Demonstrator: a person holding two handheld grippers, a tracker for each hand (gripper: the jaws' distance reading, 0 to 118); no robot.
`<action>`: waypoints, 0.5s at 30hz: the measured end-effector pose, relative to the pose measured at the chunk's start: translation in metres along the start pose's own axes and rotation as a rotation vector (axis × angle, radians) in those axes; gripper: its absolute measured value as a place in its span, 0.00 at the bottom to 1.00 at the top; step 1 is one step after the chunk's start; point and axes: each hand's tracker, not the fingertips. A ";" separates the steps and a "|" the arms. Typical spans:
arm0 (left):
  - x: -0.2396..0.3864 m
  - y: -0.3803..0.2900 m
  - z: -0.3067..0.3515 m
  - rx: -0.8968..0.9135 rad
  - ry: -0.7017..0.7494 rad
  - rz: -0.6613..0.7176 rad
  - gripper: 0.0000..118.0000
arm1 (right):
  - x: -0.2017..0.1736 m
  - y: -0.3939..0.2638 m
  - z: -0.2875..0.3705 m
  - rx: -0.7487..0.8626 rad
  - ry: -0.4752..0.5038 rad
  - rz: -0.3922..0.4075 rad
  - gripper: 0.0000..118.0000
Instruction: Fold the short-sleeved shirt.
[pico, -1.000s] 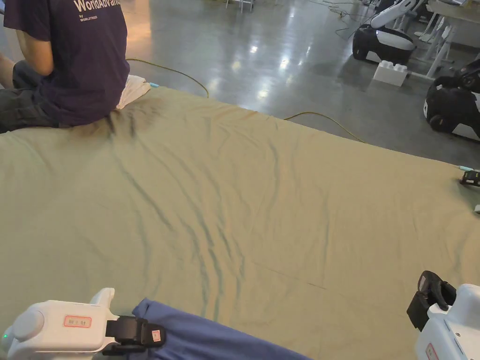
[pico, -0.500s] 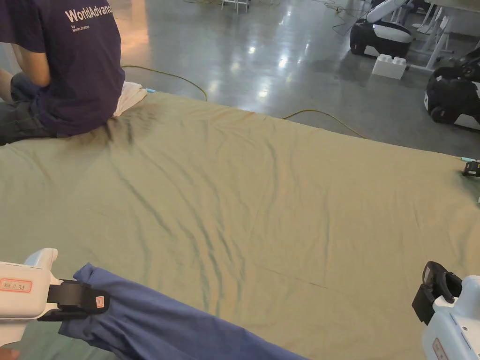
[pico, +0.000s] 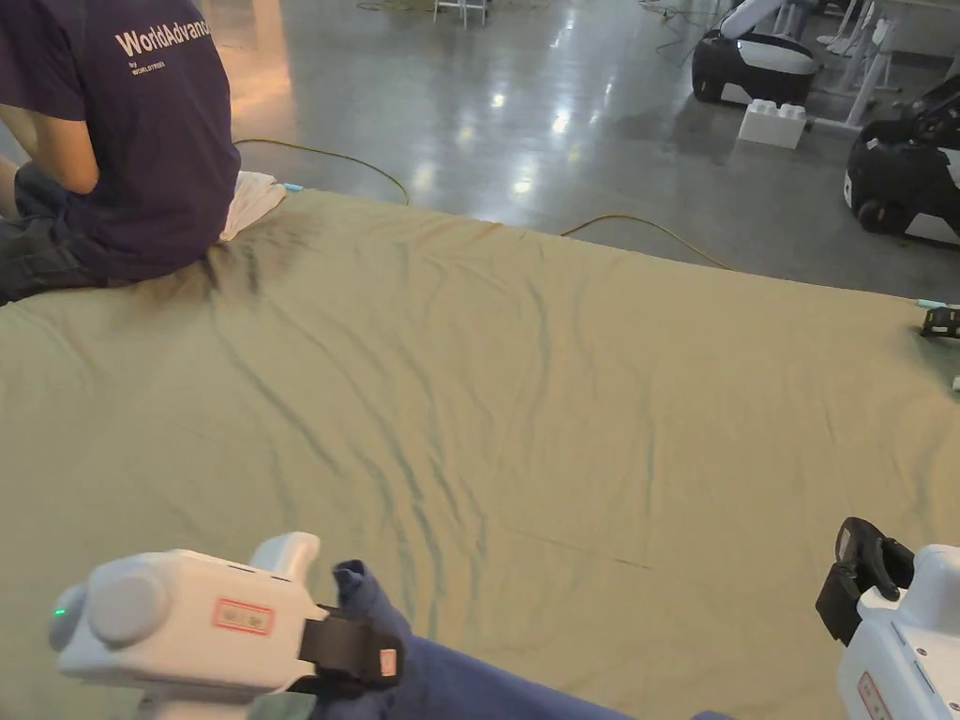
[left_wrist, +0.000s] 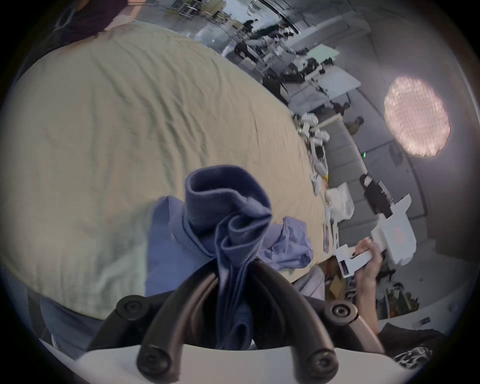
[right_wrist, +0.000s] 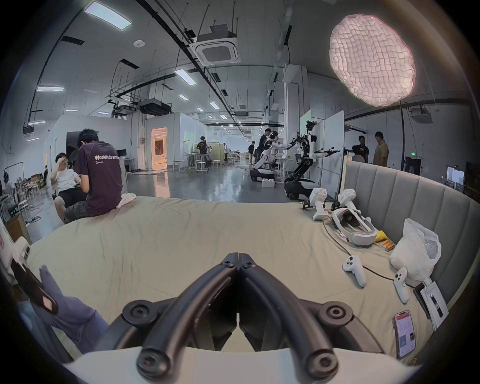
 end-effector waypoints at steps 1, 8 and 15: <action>0.006 0.001 -0.012 -0.028 0.019 -0.024 0.08 | 0.001 -0.001 0.001 -0.002 -0.002 -0.001 0.00; 0.033 -0.005 -0.111 -0.169 0.151 -0.045 0.08 | 0.014 -0.008 0.007 -0.023 -0.031 -0.019 0.00; 0.035 -0.012 -0.150 -0.234 0.241 -0.055 0.08 | 0.025 -0.013 0.010 -0.047 -0.056 -0.026 0.00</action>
